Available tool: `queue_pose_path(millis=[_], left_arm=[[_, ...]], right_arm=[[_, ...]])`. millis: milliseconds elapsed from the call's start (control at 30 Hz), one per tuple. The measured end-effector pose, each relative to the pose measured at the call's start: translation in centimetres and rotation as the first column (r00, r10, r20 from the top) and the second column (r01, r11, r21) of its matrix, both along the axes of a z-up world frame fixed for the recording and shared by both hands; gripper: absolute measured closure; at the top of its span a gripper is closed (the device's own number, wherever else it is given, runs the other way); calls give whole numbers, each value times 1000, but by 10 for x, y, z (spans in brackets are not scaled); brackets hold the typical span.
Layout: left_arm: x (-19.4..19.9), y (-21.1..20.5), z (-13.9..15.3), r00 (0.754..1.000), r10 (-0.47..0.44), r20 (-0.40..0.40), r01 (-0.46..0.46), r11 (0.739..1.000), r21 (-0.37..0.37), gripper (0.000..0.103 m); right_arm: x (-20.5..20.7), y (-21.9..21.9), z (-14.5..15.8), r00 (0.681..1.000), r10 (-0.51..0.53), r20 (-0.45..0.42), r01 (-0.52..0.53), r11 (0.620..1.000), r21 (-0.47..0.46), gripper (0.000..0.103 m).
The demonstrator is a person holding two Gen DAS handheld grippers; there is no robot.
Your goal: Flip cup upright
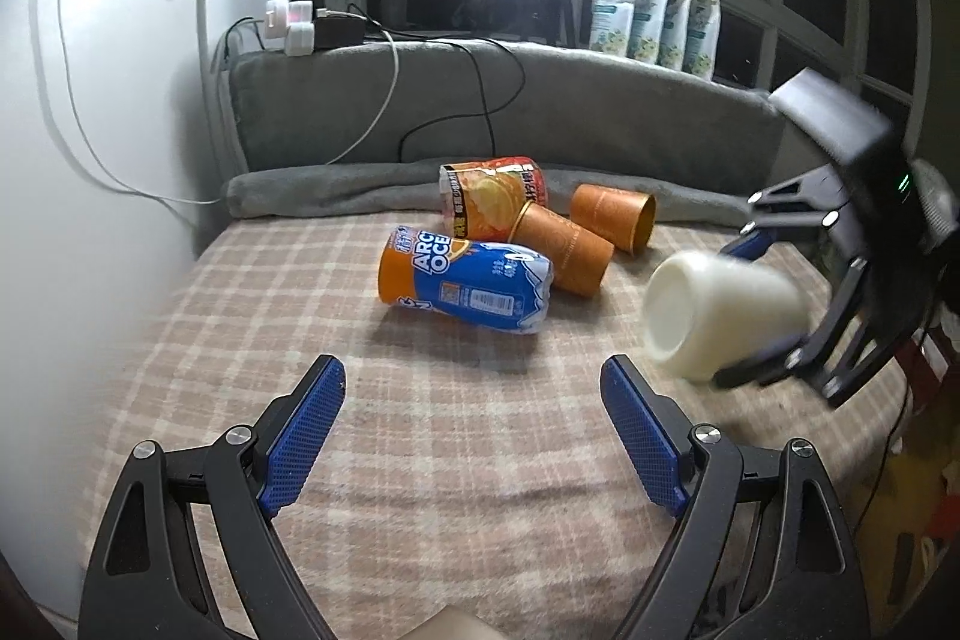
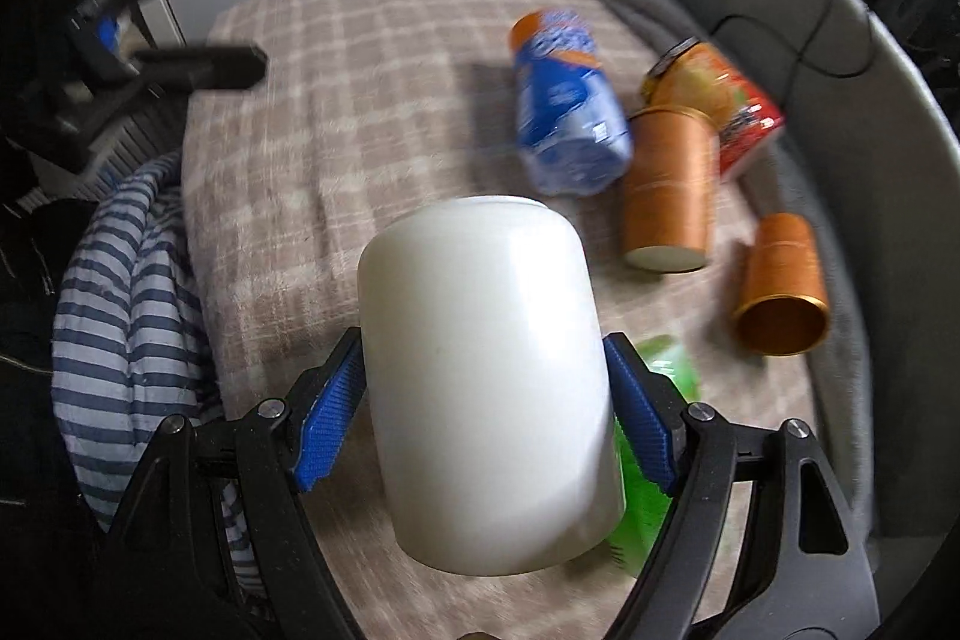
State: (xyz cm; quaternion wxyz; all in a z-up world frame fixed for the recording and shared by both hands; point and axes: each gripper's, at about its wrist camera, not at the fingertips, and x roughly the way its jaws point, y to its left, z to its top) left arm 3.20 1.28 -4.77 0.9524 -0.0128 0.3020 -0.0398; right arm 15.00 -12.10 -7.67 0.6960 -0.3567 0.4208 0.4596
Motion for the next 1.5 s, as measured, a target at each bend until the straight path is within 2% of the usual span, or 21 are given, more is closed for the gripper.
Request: queue_pose_path(millis=[133, 300, 667, 767, 933, 1067, 1133, 1233, 1367, 1500], left_arm=[[-6, -3, 2, 999, -33, 0, 33, 998, 44, 16], [-6, -5, 6, 999, -50, -5, 50, 997, 57, 16], [0, -19, 11, 993, -117, -10, 118, 990, 74, 16], [4, -24, 12, 987, -161, -19, 162, 984, 80, 16], [14, -41, 12, 961, -271, -58, 276, 956, 98, 16], [20, -66, 7, 909, -399, -119, 413, 900, 137, 16], [24, -81, 2, 867, -471, -166, 494, 857, 147, 16], [27, -102, 0, 818, -534, -213, 571, 797, 197, 16], [34, -129, 1, 740, -611, -281, 672, 691, 268, 16], [41, -150, -5, 649, -657, -383, 761, 558, 332, 16]], right_arm=[[-9, 13, -21, 1000, 12, 4, -12, 1000, -24, 23], [-10, 17, -26, 1000, -4, 15, 4, 1000, -19, 23], [-13, 0, 5, 993, -112, 39, 106, 986, 131, 22], [-17, -17, 12, 983, -179, 29, 169, 965, 202, 21], [-25, -56, 15, 939, -342, -29, 334, 895, 296, 21], [-38, -90, 19, 884, -465, -46, 449, 819, 358, 21], [-47, -105, 21, 860, -507, -54, 486, 783, 389, 21], [-59, -129, 23, 815, -574, -78, 548, 720, 426, 21], [-75, -154, 20, 768, -632, -108, 604, 657, 451, 21], [-88, -175, 14, 719, -682, -134, 654, 599, 462, 21]])
